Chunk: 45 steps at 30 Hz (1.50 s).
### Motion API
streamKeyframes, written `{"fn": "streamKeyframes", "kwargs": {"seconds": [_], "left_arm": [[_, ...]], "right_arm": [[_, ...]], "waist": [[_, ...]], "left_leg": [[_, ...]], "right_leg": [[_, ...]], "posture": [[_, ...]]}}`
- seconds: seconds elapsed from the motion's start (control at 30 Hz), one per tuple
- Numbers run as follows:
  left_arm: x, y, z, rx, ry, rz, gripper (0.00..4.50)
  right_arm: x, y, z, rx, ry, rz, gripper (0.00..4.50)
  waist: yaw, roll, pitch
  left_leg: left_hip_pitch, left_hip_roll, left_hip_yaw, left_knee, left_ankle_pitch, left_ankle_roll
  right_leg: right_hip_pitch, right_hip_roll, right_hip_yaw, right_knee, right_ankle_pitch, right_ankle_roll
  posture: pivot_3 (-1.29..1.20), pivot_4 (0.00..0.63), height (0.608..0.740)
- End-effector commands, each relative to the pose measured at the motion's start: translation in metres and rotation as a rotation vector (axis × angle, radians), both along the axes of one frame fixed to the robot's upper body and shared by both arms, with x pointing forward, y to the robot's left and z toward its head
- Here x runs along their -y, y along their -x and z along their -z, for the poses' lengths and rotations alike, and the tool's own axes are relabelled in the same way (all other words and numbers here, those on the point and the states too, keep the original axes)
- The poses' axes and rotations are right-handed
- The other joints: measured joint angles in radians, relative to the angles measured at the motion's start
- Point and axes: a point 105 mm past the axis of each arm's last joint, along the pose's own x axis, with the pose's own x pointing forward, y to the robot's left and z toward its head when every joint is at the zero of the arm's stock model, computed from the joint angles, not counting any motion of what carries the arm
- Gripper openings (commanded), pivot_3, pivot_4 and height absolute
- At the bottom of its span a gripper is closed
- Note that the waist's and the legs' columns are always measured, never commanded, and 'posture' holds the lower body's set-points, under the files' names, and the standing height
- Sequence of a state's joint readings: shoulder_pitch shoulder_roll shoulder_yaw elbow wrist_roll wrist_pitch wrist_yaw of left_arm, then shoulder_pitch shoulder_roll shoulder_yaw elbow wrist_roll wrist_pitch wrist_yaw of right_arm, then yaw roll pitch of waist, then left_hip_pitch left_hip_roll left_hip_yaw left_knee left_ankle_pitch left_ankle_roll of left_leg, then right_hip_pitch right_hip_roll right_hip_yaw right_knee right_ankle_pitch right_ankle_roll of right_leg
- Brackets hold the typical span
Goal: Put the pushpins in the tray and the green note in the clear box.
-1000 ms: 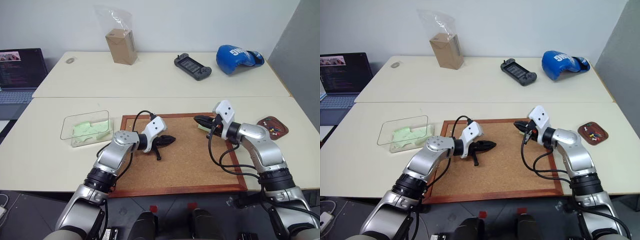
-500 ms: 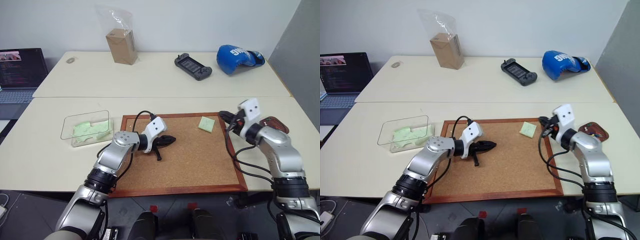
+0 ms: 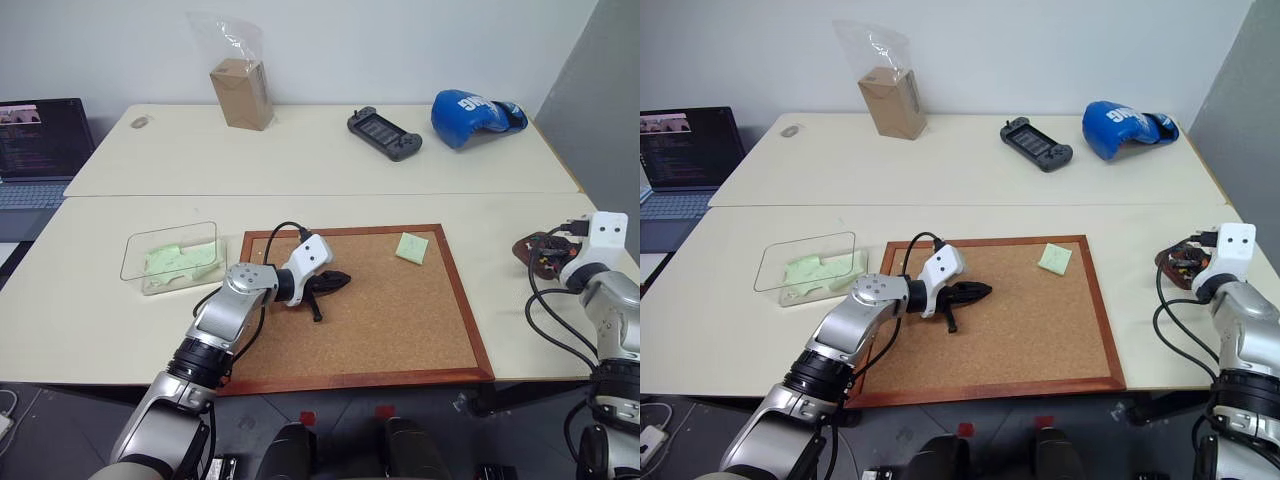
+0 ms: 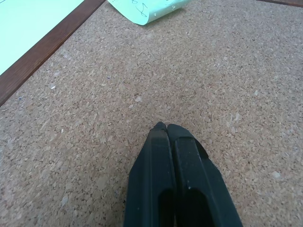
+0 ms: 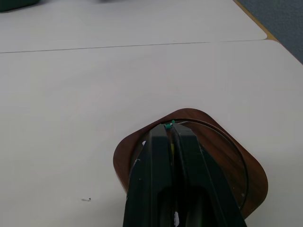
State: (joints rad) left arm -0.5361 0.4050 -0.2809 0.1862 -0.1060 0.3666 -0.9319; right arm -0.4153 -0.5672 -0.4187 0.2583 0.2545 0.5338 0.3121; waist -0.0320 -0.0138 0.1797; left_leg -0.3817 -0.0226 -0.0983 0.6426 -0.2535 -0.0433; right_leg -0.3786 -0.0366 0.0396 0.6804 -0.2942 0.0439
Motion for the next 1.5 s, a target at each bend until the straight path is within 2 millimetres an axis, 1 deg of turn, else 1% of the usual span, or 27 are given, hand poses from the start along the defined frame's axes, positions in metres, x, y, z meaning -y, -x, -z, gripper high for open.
{"fn": "streamKeyframes", "kwargs": {"seconds": [0.03, 0.13, 0.17, 0.2, 0.23, 0.27, 0.37, 0.53, 0.6, 0.77, 0.9, 1.0, 1.07, 1.13, 1.2, 1.23, 1.33, 1.4, 1.5], "left_arm": [[0.002, 0.004, 0.015, -0.045, -0.044, 0.014, 0.00], [0.001, 0.004, 0.015, -0.047, -0.044, 0.013, 0.00], [0.001, 0.004, 0.015, -0.047, -0.044, 0.013, 0.00], [0.001, 0.004, 0.014, -0.047, -0.044, 0.013, 0.00], [0.000, 0.005, 0.014, -0.047, -0.044, 0.011, 0.00], [0.000, 0.005, 0.014, -0.048, -0.044, 0.009, 0.00], [-0.001, 0.005, 0.015, -0.049, -0.043, 0.004, 0.00], [-0.001, 0.005, 0.015, -0.050, -0.042, 0.001, 0.00], [-0.001, 0.005, 0.015, -0.050, -0.042, 0.001, 0.00], [0.000, 0.004, 0.014, -0.049, -0.041, 0.003, 0.00], [-0.001, 0.003, 0.013, -0.047, -0.042, 0.002, 0.00], [-0.001, 0.003, 0.013, -0.047, -0.042, 0.001, 0.00], [-0.001, 0.004, 0.014, -0.048, -0.043, 0.001, 0.00], [-0.001, 0.004, 0.014, -0.050, -0.043, 0.001, 0.00], [-0.002, 0.004, 0.014, -0.050, -0.044, 0.001, 0.00], [-0.002, 0.004, 0.014, -0.050, -0.044, 0.000, 0.00], [-0.002, 0.004, 0.013, -0.049, -0.045, 0.001, 0.00], [-0.002, 0.004, 0.013, -0.048, -0.045, 0.002, 0.00], [-0.002, 0.003, 0.013, -0.048, -0.045, 0.003, 0.00]], "right_arm": [[0.010, -0.004, -0.014, 0.051, -0.010, 0.024, 0.01], [0.014, -0.007, -0.013, 0.049, -0.012, 0.036, 0.01], [0.015, -0.007, -0.013, 0.049, -0.012, 0.040, 0.24], [0.016, -0.008, -0.013, 0.049, -0.012, 0.042, 0.24], [0.017, -0.008, -0.013, 0.049, -0.012, 0.046, 0.53], [0.018, -0.009, -0.013, 0.049, -0.011, 0.049, 0.68], [0.020, -0.010, -0.014, 0.050, -0.010, 0.053, 1.43], [0.021, -0.012, -0.015, 0.056, -0.008, 0.053, 2.41], [0.022, -0.012, -0.015, 0.058, -0.008, 0.054, 2.97], [0.023, -0.013, -0.013, 0.052, -0.001, 0.060, 3.99], [0.023, -0.013, -0.012, 0.053, 0.002, 0.060, 3.99], [0.019, -0.012, -0.016, 0.069, 0.027, 0.029, 3.99], [0.005, -0.013, -0.023, 0.098, 0.072, -0.062, 3.99], [-0.022, -0.013, -0.033, 0.141, 0.113, -0.212, 3.99], [-0.059, -0.007, -0.042, 0.181, 0.104, -0.410, 3.99], [-0.083, 0.000, -0.044, 0.185, 0.125, -0.538, 3.99], [-0.137, 0.024, -0.038, 0.172, 0.174, -0.820, 3.99], [-0.153, 0.033, -0.035, 0.167, 0.170, -0.897, 3.99], [-0.176, 0.040, -0.027, 0.156, 0.165, -0.996, 3.99]], "waist": [[0.000, 0.000, 0.000], [0.000, 0.000, 0.000], [0.000, 0.000, 0.000], [0.000, 0.000, 0.000], [0.000, 0.000, 0.000], [0.000, 0.000, 0.000], [0.000, 0.000, 0.000], [0.000, 0.000, 0.000], [0.000, 0.000, 0.000], [0.000, 0.000, 0.000], [0.000, 0.000, 0.000], [0.000, 0.000, 0.000], [0.000, 0.000, 0.000], [0.000, 0.000, 0.000], [0.000, 0.000, 0.000], [0.000, 0.000, 0.000], [0.000, 0.000, 0.000], [0.000, 0.000, 0.000], [0.000, -0.001, 0.000]], "left_leg": [[0.000, 0.000, 0.000, 0.000, 0.000, 0.000], [0.000, 0.000, 0.001, 0.000, 0.000, 0.000], [0.000, 0.000, 0.001, 0.000, 0.000, 0.000], [0.000, 0.000, 0.001, 0.000, 0.000, 0.000], [0.000, 0.000, 0.001, 0.000, 0.000, 0.000], [0.000, 0.000, 0.001, 0.000, 0.000, 0.000], [0.000, 0.000, 0.002, 0.000, 0.000, 0.000], [0.000, 0.000, 0.002, 0.000, 0.000, 0.000], [0.000, 0.000, 0.002, 0.000, 0.000, 0.000], [0.000, 0.000, 0.002, 0.000, 0.000, 0.000], [0.000, 0.000, 0.002, 0.000, 0.000, 0.000], [0.000, 0.000, 0.002, 0.000, 0.000, 0.000], [0.000, 0.000, 0.002, 0.000, 0.000, 0.000], [0.000, 0.000, 0.002, 0.000, 0.000, 0.000], [0.000, 0.000, 0.002, 0.000, 0.000, 0.001], [0.000, 0.000, 0.001, 0.000, 0.000, 0.000], [0.000, 0.000, 0.000, 0.000, 0.000, 0.000], [0.000, 0.000, -0.001, 0.000, 0.000, 0.000], [0.000, 0.000, -0.004, 0.001, 0.000, 0.000]], "right_leg": [[0.000, 0.000, 0.000, 0.000, 0.000, 0.000], [0.000, 0.000, 0.000, 0.000, 0.000, 0.000], [0.000, 0.000, 0.000, 0.000, 0.000, 0.000], [0.000, 0.000, 0.000, 0.000, 0.000, 0.000], [0.000, 0.000, 0.000, 0.000, 0.000, 0.000], [0.000, 0.000, 0.000, 0.000, 0.000, 0.000], [0.000, 0.000, 0.000, 0.000, 0.000, 0.000], [0.000, 0.000, 0.000, 0.000, 0.000, 0.000], [0.000, 0.000, 0.000, 0.000, 0.000, 0.000], [0.000, 0.000, 0.000, 0.000, 0.000, 0.000], [0.000, 0.000, 0.000, 0.000, 0.000, 0.000], [0.000, 0.000, 0.000, 0.000, 0.000, 0.000], [0.000, 0.000, 0.000, 0.000, 0.000, 0.000], [0.000, 0.000, 0.000, 0.000, 0.000, 0.000], [0.000, 0.000, 0.000, 0.000, 0.000, 0.000], [0.000, 0.000, 0.000, 0.000, 0.000, 0.000], [0.000, 0.000, -0.001, 0.000, 0.000, 0.000], [0.001, 0.000, -0.001, 0.000, 0.000, 0.000], [0.001, 0.000, -0.001, -0.001, 0.000, 0.001]], "posture": [[0.00, 0.150, 0.740], [0.00, 0.150, 0.740], [0.00, 0.150, 0.740], [0.00, 0.150, 0.740], [0.00, 0.150, 0.740], [0.00, 0.150, 0.740], [0.00, 0.150, 0.740], [0.00, 0.150, 0.740], [0.00, 0.150, 0.740], [0.00, 0.150, 0.740], [0.00, 0.150, 0.740], [0.00, 0.150, 0.740], [0.00, 0.150, 0.740], [0.00, 0.150, 0.740], [0.00, 0.150, 0.740], [0.00, 0.150, 0.740], [0.00, 0.150, 0.740], [0.00, 0.150, 0.740], [0.00, 0.150, 0.740]]}}
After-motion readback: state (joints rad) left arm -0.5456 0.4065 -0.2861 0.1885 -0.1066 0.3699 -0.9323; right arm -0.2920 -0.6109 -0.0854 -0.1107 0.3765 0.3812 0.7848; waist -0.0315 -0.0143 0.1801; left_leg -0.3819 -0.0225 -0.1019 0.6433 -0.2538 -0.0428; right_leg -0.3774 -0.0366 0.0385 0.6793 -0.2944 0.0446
